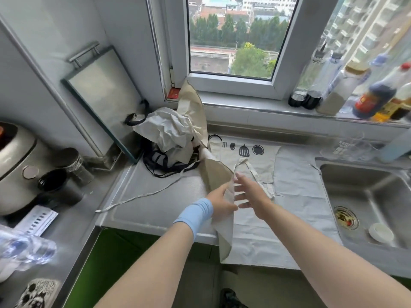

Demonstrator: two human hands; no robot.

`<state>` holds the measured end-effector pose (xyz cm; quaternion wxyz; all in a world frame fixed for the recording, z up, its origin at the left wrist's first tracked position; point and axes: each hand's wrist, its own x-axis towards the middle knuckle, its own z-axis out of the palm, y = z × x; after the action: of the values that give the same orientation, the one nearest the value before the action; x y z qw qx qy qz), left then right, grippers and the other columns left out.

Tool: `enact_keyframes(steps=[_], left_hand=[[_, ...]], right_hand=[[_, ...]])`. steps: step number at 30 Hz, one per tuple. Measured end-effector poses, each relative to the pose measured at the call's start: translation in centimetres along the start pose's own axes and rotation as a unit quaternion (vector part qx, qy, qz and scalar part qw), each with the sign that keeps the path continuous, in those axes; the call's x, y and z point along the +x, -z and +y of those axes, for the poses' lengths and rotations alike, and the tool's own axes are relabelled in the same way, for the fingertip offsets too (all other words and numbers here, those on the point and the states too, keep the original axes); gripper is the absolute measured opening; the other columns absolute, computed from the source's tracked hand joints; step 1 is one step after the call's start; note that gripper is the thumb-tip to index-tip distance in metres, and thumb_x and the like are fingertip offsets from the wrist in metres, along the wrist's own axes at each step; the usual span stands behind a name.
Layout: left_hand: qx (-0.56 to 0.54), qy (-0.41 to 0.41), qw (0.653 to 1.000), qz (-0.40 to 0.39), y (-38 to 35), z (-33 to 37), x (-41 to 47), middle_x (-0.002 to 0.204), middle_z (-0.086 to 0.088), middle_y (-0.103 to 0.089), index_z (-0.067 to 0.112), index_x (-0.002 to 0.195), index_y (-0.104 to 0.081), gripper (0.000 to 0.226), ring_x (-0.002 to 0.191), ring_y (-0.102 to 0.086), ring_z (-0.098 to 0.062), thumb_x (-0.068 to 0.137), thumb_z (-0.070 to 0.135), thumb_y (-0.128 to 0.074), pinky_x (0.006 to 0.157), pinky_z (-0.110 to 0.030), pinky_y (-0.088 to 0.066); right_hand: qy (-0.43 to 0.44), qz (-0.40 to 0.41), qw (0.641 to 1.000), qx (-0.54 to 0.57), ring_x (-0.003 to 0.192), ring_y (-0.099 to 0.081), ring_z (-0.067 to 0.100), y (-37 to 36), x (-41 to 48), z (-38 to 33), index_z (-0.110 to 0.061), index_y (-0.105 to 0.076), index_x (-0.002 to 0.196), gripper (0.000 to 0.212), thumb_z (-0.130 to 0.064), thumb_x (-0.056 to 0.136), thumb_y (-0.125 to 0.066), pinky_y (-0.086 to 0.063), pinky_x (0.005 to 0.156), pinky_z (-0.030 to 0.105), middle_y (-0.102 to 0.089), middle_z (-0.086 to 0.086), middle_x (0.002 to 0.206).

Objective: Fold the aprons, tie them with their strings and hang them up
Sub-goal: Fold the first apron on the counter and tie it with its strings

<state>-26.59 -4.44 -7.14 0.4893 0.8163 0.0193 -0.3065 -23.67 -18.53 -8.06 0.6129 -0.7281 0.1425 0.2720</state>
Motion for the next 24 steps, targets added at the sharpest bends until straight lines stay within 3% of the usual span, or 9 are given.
enact_keyframes(steps=[2, 4, 6, 8, 11, 13, 16, 20, 24], left_hand=[[0.068, -0.023, 0.997, -0.023, -2.6, 2.0, 1.2, 0.14, -0.001, -0.048, 0.027, 0.151, -0.023, 0.082, 0.128, -0.047, -0.023, 0.083, 0.018, -0.068, 0.101, -0.024, -0.036], [0.11, -0.022, 0.993, -0.042, -5.1, 2.9, 2.5, 0.14, -0.004, -0.05, 0.019, 0.15, -0.028, 0.076, 0.127, -0.049, -0.025, 0.085, 0.019, -0.067, 0.102, -0.03, -0.041], [0.137, 0.001, 0.987, -0.087, -6.7, 2.8, 3.4, 0.132, -0.005, -0.055, 0.023, 0.149, -0.032, 0.074, 0.113, -0.056, -0.024, 0.084, 0.028, -0.068, 0.094, -0.031, -0.046], [0.126, 0.031, 0.981, -0.146, -7.6, 2.4, 4.3, 0.124, -0.003, -0.059, 0.031, 0.146, -0.036, 0.067, 0.098, -0.057, -0.019, 0.086, 0.038, -0.064, 0.088, -0.029, -0.046], [0.089, 0.045, 0.987, -0.122, -7.3, 1.4, 5.4, 0.111, -0.001, -0.066, 0.026, 0.133, -0.055, 0.045, 0.096, -0.062, -0.018, 0.09, 0.037, -0.056, 0.092, -0.03, -0.047], [0.178, 0.042, 0.982, -0.055, -6.3, 0.5, 6.9, 0.121, 0.003, -0.063, 0.027, 0.129, -0.058, 0.039, 0.111, -0.06, -0.02, 0.091, 0.034, -0.053, 0.098, -0.029, -0.045], [0.299, 0.033, 0.953, 0.015, -4.9, -0.9, 9.3, 0.138, 0.002, -0.048, 0.03, 0.133, -0.052, 0.041, 0.128, -0.045, -0.022, 0.093, 0.027, -0.047, 0.106, -0.035, -0.039], [0.391, 0.0, 0.92, 0.016, -4.2, -1.4, 11.7, 0.155, 0.0, -0.021, 0.026, 0.144, -0.035, 0.056, 0.142, -0.021, -0.023, 0.091, 0.021, -0.05, 0.11, -0.04, -0.033], [0.458, 0.018, 0.888, -0.026, -3.5, -1.9, 13.5, 0.161, -0.001, 0.002, 0.031, 0.15, -0.018, 0.071, 0.148, 0.002, -0.022, 0.088, 0.021, -0.052, 0.112, -0.044, -0.029]], right_hand=[[-0.004, 0.045, 0.998, -0.042, 0.069, -0.061, 0.019, 2.5, 0.1, -1.0, -0.025, -0.069, 0.099, 0.039, -0.06, 0.081, -0.064, -0.042, 0.06, 0.028, -0.069, -0.001, 0.085], [-0.007, 0.113, 0.979, -0.167, 0.068, -0.063, 0.018, 4.6, 0.3, -0.1, -0.023, -0.068, 0.092, 0.028, -0.044, 0.074, -0.074, -0.044, 0.056, 0.026, -0.07, 0.0, 0.08], [-0.019, 0.157, 0.948, -0.277, 0.063, -0.064, 0.021, 6.2, 0.6, 1.4, -0.017, -0.067, 0.08, 0.012, -0.024, 0.07, -0.065, -0.051, 0.052, 0.029, -0.069, 0.003, 0.072], [-0.066, 0.188, 0.933, -0.299, 0.061, -0.065, 0.027, 7.7, 1.3, 3.4, -0.013, -0.066, 0.074, 0.015, -0.012, 0.069, -0.051, -0.053, 0.053, 0.03, -0.069, 0.008, 0.072], [-0.126, 0.23, 0.917, -0.302, 0.082, -0.067, 0.032, 9.5, 2.1, 6.1, -0.014, -0.068, 0.089, 0.026, -0.014, 0.073, -0.047, -0.051, 0.067, 0.028, -0.07, 0.011, 0.094], [-0.158, 0.237, 0.89, -0.356, 0.103, -0.063, 0.032, 10.0, 2.5, 7.6, -0.013, -0.064, 0.108, 0.029, -0.016, 0.084, -0.049, -0.049, 0.082, 0.032, -0.066, 0.011, 0.113], [-0.083, 0.273, 0.819, -0.498, 0.116, -0.052, 0.031, 9.8, 3.4, 8.3, -0.017, -0.047, 0.129, 0.044, -0.016, 0.085, -0.053, -0.044, 0.093, 0.038, -0.051, 0.011, 0.128], [0.11, 0.161, 0.771, -0.606, 0.136, -0.034, 0.028, 9.2, 6.2, 7.6, -0.025, -0.039, 0.141, 0.064, -0.011, 0.08, -0.052, -0.033, 0.106, 0.039, -0.031, 0.008, 0.15], [0.139, 0.045, 0.746, -0.65, 0.152, -0.007, 0.025, 9.2, 9.1, 6.7, -0.027, -0.03, 0.15, 0.068, -0.02, 0.086, -0.051, -0.013, 0.119, 0.047, -0.004, 0.008, 0.165]])
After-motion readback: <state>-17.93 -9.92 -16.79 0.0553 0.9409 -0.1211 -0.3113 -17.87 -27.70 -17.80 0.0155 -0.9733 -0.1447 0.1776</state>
